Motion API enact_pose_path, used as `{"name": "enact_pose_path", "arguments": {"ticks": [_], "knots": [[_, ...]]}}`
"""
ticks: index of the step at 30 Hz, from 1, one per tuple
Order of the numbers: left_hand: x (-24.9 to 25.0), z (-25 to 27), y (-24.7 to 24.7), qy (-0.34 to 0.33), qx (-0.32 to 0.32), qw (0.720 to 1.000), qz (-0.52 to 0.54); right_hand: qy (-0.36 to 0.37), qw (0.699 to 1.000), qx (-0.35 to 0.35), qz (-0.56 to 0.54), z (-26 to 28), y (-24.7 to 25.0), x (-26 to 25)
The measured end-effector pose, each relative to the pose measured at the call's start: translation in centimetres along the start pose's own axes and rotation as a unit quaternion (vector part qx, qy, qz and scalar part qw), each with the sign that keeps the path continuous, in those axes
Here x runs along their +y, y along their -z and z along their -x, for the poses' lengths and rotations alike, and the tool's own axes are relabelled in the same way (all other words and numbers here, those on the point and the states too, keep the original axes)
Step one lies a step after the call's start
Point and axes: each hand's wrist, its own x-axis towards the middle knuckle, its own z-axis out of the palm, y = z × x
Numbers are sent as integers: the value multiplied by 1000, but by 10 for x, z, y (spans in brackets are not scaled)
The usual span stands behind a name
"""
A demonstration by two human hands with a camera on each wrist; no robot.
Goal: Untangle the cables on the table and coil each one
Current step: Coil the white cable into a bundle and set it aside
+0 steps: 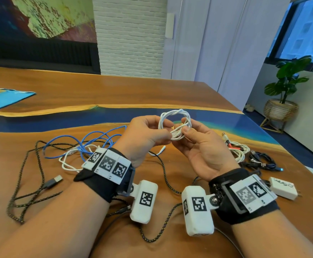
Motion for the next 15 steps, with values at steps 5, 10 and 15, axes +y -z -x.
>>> {"name": "enact_pose_path", "arguments": {"ticks": [5,10,15], "knots": [[1,-1,1,27,4,997,71,-6,997,-39,-62,1,0,-1],[-2,0,0,17,-26,996,87,-4,996,-40,-73,1,-1,-1],[-6,0,-4,15,-24,997,68,24,999,19,15,-4,7,-2]]}}
